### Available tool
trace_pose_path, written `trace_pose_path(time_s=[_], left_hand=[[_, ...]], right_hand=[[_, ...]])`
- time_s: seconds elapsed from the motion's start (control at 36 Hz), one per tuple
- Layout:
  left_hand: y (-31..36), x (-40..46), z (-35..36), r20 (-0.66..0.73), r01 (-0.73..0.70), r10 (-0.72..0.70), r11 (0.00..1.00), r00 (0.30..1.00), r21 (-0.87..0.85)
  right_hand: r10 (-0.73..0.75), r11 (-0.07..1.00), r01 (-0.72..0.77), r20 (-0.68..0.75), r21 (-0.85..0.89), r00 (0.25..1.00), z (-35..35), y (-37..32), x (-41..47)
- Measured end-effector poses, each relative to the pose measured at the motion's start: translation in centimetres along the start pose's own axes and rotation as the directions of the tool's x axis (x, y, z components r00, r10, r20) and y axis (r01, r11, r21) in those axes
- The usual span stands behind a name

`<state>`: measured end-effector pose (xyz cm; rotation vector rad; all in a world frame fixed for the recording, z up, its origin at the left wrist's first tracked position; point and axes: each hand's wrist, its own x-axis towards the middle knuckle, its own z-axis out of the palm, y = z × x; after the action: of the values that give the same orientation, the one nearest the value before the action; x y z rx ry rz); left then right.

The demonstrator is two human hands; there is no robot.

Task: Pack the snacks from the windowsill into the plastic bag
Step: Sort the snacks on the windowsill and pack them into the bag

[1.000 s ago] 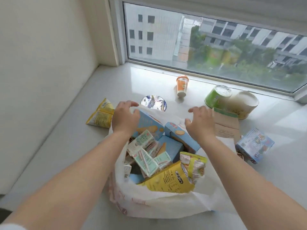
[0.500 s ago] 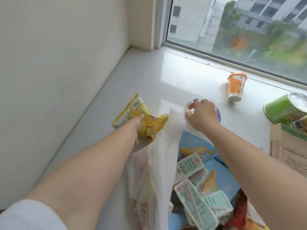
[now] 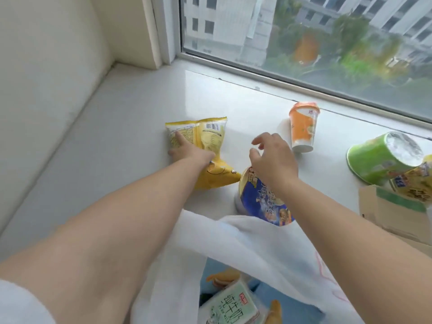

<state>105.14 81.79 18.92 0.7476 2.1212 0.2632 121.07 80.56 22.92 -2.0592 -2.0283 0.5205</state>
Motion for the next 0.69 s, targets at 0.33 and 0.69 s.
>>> trace_pose_path(time_s=[0.33, 0.69], left_hand=[[6.5, 3.0, 7.5, -0.07, -0.155, 0.214, 0.862, 0.974, 0.482], [8.2, 4.9, 8.3, -0.14, -0.062, 0.129, 0.911, 0.982, 0.409]], right_hand=[[0.379, 0.922, -0.386, -0.157, -0.02, 0.912, 0.4, 11.0, 9.3], [0.639, 0.739, -0.632, 0.053, 0.234, 0.767, 0.9, 13.8, 16.9]])
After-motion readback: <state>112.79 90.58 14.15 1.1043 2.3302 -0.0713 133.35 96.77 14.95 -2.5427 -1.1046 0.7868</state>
